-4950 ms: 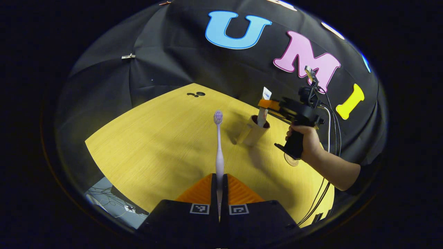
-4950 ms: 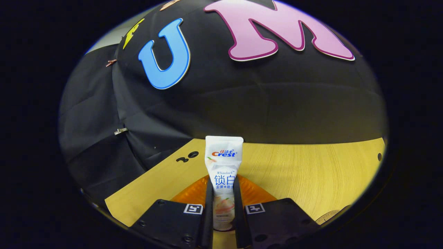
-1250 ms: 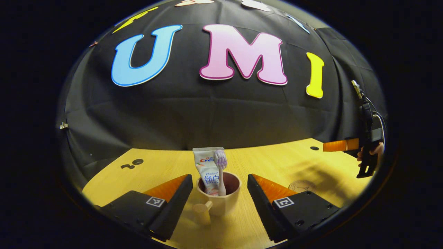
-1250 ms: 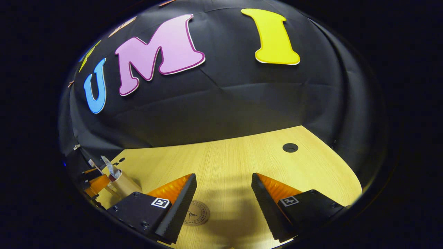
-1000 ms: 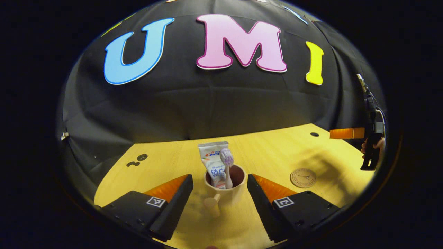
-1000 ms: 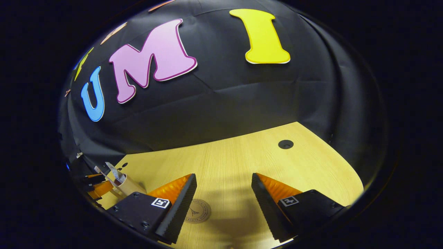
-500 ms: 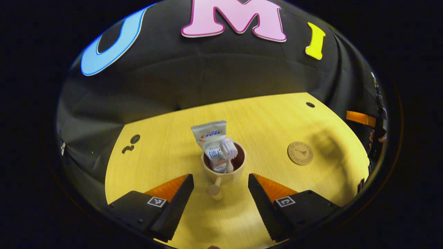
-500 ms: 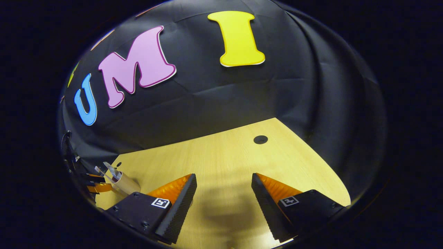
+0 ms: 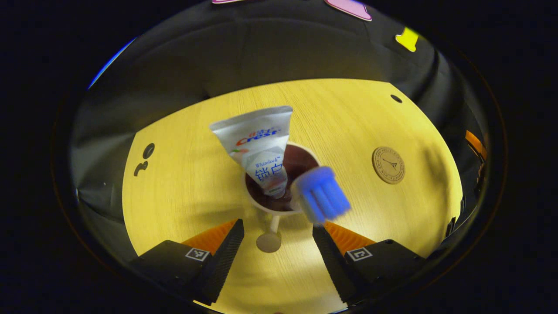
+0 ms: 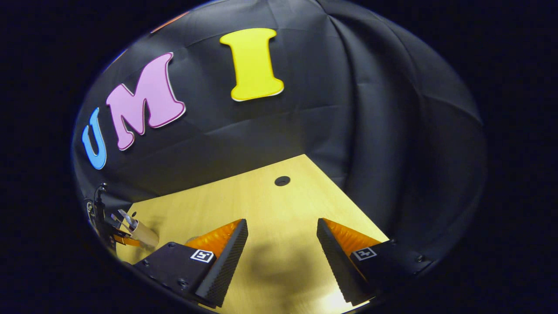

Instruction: Put the toothbrush and toothpaste on the desktop into the cup, then pick up the cup and place it on the coaster on the desktop.

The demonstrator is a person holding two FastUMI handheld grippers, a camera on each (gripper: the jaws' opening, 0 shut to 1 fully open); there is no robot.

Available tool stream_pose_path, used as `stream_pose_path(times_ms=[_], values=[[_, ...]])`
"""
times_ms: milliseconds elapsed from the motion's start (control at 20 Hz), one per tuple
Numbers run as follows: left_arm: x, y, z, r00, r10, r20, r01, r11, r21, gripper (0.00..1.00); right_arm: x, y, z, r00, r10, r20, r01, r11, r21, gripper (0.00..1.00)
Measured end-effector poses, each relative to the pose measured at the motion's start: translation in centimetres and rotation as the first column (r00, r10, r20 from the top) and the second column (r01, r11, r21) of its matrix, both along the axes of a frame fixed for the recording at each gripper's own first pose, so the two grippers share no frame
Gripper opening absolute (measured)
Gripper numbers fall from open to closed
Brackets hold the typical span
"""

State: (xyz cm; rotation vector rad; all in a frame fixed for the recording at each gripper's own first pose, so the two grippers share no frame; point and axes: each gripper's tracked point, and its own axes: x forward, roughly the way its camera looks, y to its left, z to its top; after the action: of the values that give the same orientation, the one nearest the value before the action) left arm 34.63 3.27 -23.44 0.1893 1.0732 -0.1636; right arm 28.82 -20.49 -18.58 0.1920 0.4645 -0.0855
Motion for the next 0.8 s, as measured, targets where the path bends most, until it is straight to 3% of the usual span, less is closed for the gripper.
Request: stream_pose_path(times_ms=[150,250,400,500,700,750,800], values=[[0.5,-0.2,-1.0,0.997,0.007,-0.072,-0.006,1.0,0.01,0.99,-1.8,-2.5,-0.6,0.998,-0.055,-0.023,0.055,0.998,0.001,0.98],[0.7,-0.5,-1.1,0.995,-0.007,-0.103,0.007,1.0,0.002,0.94,-2.7,-3.6,-1.0,0.996,-0.082,-0.039,0.082,0.997,0.011,0.98],[1.0,-0.3,-1.4,0.987,-0.038,-0.153,0.044,0.998,0.039,0.77,-3.6,-4.9,-1.5,0.992,-0.121,-0.047,0.122,0.992,0.024,0.98],[0.8,-0.5,-1.6,0.982,-0.049,-0.184,0.059,0.997,0.052,0.73,-4.0,-5.3,-1.9,0.989,-0.137,-0.059,0.139,0.99,0.034,0.98],[1.0,-0.6,-1.6,0.981,-0.051,-0.188,0.066,0.995,0.075,0.41,-4.4,-5.8,-1.7,0.987,-0.147,-0.058,0.15,0.988,0.04,0.98],[1.0,-0.7,-1.8,0.98,-0.044,-0.195,0.06,0.995,0.077,0.44,-4.3,-5.8,-1.7,0.987,-0.147,-0.058,0.149,0.988,0.039,0.98],[0.9,-0.8,-1.5,0.98,-0.042,-0.196,0.058,0.995,0.075,0.36,-4.3,-5.7,-1.7,0.988,-0.143,-0.058,0.145,0.989,0.041,0.98]])
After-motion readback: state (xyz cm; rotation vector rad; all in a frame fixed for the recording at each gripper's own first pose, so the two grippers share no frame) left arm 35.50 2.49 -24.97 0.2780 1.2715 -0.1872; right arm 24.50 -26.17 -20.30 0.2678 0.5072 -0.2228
